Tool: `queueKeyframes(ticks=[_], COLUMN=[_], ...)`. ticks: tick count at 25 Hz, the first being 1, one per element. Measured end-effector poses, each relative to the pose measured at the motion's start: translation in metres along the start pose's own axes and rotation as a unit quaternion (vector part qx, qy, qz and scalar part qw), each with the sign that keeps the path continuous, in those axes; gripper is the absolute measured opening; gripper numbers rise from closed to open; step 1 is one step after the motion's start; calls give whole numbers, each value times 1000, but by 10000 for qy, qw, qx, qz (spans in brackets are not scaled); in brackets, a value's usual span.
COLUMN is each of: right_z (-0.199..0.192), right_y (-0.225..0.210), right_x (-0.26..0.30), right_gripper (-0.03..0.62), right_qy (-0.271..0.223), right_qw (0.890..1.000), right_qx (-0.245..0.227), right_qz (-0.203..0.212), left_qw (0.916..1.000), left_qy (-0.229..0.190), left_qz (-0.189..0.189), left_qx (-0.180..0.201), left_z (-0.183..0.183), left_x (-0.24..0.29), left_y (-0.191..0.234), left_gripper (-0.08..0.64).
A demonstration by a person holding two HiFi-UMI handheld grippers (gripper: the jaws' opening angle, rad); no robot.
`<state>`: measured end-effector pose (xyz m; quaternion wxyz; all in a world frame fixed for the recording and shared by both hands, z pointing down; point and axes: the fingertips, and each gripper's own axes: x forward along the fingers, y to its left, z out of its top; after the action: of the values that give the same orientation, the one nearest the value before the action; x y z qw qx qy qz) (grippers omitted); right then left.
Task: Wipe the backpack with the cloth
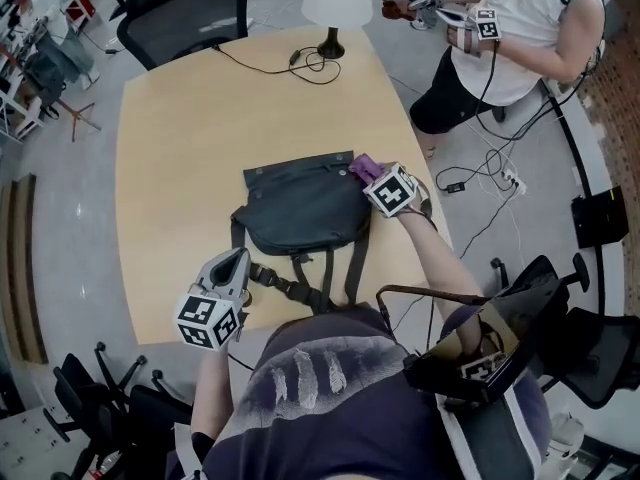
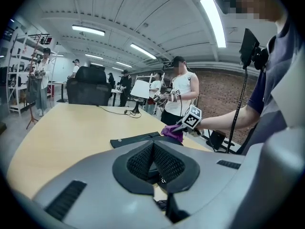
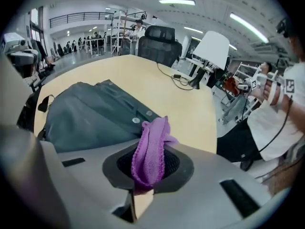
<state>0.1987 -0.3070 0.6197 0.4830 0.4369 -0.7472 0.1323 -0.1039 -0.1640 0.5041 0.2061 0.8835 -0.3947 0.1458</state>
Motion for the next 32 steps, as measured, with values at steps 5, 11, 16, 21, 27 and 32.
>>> queueKeyframes(ticks=[5, 11, 16, 21, 27, 32], right_z=[-1, 18, 44, 66, 89, 117], right_y=[49, 95, 158, 207, 260, 302], right_x=[6, -8, -13, -10, -10, -16], right_gripper=[32, 32, 32, 32, 32, 32], right_qy=[-253, -356, -392, -307, -432, -689], right_qw=[9944, 9947, 9904, 9847, 9749, 9573], right_qx=[832, 469, -39, -653, -534, -431], right_qz=[593, 848, 1323, 1586, 2118, 2775], left_qw=[10000, 10000, 10000, 9999, 9997, 9996], left_qy=[-30, -9, -55, -121, -163, -233], left_qz=[24, -6, -63, -101, -36, -95], left_qx=[29, -37, -40, -64, -163, -120], left_z=[3, -7, -10, -13, -23, -20], left_x=[-6, -14, -21, -30, -46, -51], left_y=[8, 16, 24, 33, 51, 60], left_gripper=[6, 6, 6, 6, 6, 6])
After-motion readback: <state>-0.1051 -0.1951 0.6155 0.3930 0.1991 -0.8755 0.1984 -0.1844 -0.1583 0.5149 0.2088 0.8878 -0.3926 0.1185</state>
